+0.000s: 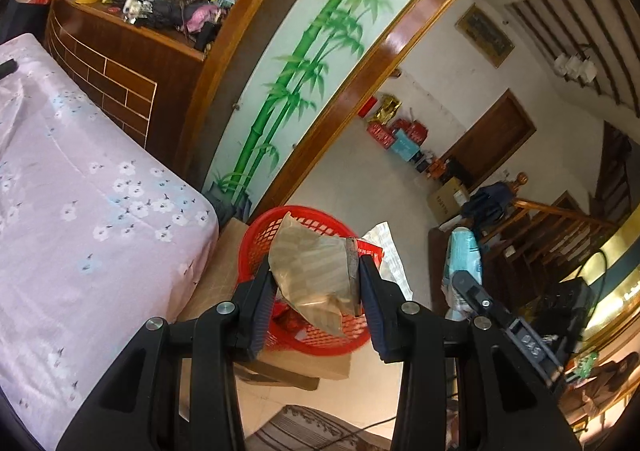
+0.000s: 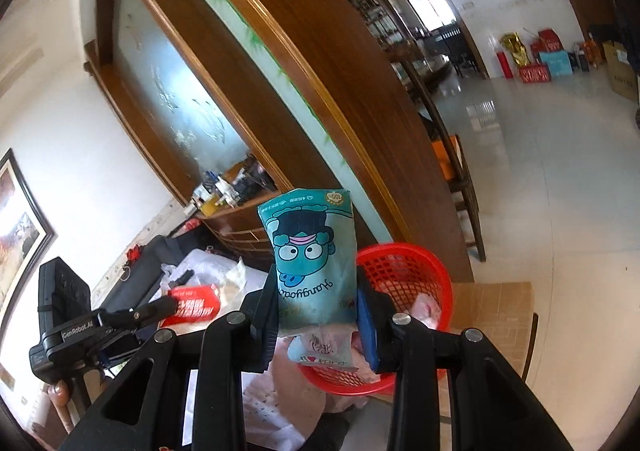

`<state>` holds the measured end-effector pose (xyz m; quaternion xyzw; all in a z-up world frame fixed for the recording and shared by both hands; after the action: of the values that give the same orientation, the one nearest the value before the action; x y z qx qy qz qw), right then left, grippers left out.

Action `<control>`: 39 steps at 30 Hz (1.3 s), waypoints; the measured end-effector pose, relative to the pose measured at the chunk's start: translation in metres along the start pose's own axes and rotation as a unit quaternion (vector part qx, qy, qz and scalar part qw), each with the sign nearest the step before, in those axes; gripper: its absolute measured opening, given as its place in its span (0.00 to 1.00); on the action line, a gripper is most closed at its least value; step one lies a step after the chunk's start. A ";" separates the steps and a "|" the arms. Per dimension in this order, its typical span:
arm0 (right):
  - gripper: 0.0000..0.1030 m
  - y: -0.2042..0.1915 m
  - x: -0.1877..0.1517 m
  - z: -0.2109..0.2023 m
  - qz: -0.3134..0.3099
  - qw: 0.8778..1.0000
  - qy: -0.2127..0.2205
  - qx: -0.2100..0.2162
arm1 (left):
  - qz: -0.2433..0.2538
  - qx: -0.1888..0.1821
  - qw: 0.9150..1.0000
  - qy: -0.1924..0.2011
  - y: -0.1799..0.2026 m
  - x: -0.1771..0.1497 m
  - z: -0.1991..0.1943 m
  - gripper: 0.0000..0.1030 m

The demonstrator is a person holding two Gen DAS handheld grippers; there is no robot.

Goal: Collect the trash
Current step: 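Open both grippers over the red wastebasket, dropping pouch and tissue pack, then move both tools back over the bed toward the towel and container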

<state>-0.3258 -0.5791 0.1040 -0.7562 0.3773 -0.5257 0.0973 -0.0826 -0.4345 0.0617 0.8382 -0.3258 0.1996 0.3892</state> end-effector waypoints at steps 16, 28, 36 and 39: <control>0.38 0.053 0.005 0.093 0.063 0.994 -0.083 0.011 | 0.065 0.070 0.990 -0.101 0.006 -0.026 0.119 0.39; 0.59 0.050 0.003 0.092 0.080 0.993 -0.087 0.014 | 0.068 0.047 0.992 -0.095 -0.002 -0.032 0.095 0.67; 0.67 0.012 0.012 0.061 0.069 0.996 -0.047 0.037 | 0.048 0.023 0.998 -0.014 -0.009 -0.017 0.012 0.82; 0.68 -0.015 0.014 0.049 0.046 0.997 -0.034 0.043 | 0.041 0.023 0.999 0.022 -0.015 -0.012 -0.028 0.85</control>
<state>-0.2739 -0.5907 0.1014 -0.7508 0.3849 -0.5103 0.1666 -0.0830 -0.4013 0.0641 0.8282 -0.3468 0.2409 0.3685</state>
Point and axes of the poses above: each gripper's, at about its wrist camera, not at the fingertips, and z roughly the way its jaws point, y to its right, x to its top, the point moved 2 cm from there along z, roughly the way its jaws point, and after that the axes turned 2 degrees about x, right-handed, at the moved point
